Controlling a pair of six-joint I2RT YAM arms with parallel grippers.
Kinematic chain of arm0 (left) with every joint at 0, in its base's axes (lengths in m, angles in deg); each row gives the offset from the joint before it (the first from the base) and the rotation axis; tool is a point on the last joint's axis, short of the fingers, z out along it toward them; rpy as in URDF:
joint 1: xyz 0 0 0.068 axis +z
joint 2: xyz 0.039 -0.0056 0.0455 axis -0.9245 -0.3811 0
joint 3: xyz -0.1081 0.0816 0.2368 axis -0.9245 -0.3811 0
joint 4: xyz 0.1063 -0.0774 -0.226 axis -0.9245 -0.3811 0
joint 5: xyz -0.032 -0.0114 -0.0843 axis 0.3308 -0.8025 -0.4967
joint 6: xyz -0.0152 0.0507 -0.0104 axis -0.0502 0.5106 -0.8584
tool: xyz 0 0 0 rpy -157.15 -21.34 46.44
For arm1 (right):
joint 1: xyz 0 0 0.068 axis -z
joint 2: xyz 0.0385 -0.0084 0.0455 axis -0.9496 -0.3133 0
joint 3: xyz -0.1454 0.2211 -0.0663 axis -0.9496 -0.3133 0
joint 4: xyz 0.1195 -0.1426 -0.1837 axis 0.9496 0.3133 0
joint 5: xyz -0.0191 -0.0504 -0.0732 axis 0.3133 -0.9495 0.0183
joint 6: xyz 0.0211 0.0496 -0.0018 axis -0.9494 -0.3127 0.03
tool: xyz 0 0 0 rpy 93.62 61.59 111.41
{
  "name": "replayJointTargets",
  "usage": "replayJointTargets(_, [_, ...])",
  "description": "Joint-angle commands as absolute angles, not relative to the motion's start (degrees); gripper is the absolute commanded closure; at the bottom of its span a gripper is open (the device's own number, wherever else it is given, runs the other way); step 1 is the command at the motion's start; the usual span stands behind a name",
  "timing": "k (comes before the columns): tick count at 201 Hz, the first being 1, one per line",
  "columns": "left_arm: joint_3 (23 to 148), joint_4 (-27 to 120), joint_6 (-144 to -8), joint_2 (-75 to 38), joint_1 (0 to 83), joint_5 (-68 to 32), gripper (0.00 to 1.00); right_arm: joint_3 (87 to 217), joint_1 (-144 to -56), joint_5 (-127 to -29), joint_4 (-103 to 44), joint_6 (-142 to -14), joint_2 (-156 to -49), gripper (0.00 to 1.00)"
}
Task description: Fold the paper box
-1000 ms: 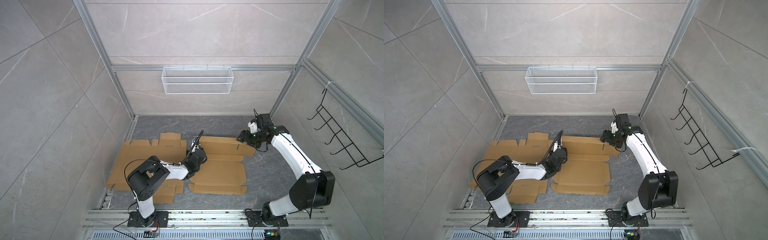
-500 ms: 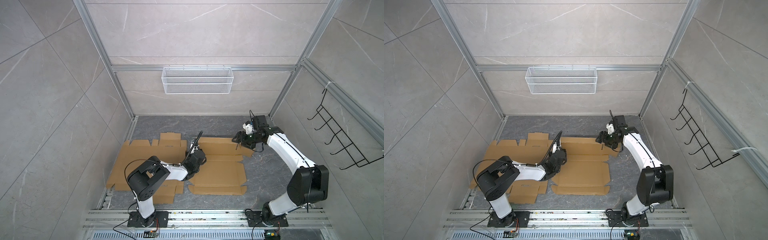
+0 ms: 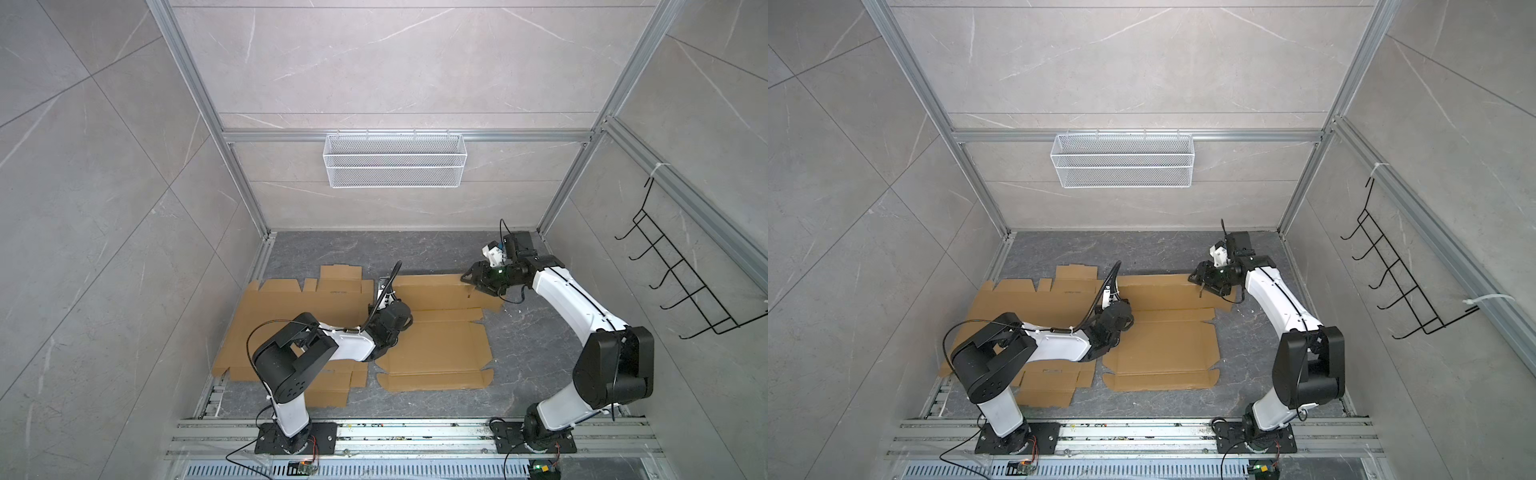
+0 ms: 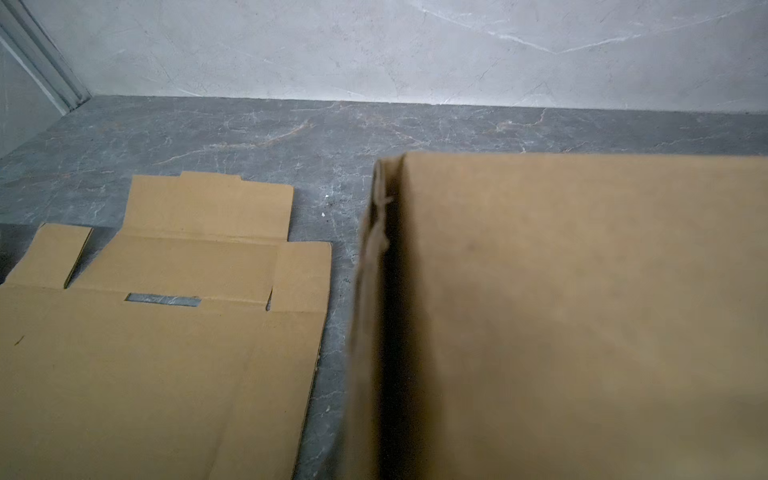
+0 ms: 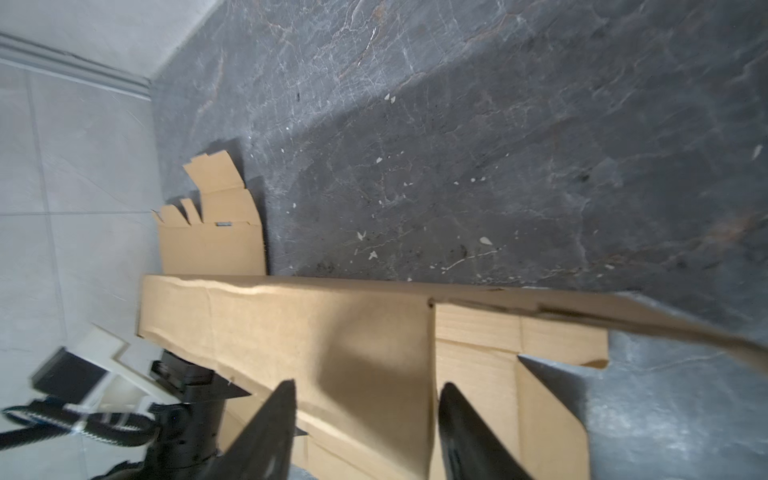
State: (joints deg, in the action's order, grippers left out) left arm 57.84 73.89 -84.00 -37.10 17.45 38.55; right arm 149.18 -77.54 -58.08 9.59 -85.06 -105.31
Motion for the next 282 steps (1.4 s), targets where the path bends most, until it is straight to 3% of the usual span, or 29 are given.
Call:
replayJointTargets(1, [59.33,68.66,-86.52,-34.70,17.19,42.20,1.00,147.69,-74.06,-54.59,8.70,-85.63,-100.87,0.36])
replayJointTargets(59, [61.58,66.33,-85.36,-35.37,17.26,41.21,1.00,135.53,-68.08,-59.37,6.83,-87.04,-88.76,0.34])
replayJointTargets(87, [64.70,62.33,-84.17,-36.94,17.41,40.03,1.00,122.51,-69.31,-63.49,-2.94,-91.26,-83.96,0.41])
replayJointTargets(125, [67.62,57.25,-84.18,-37.79,18.02,38.88,1.00,111.90,-74.61,-76.31,-15.18,-95.41,-79.60,0.43])
replayJointTargets(190, [69.95,52.02,-86.83,-39.30,19.87,34.52,1.00,106.50,-80.33,-84.45,-27.87,-97.56,-86.32,0.43])
replayJointTargets(282, [70.51,51.80,-86.94,-40.44,20.30,32.35,1.00,106.51,-83.68,-87.88,-38.60,-99.40,-99.17,0.43])
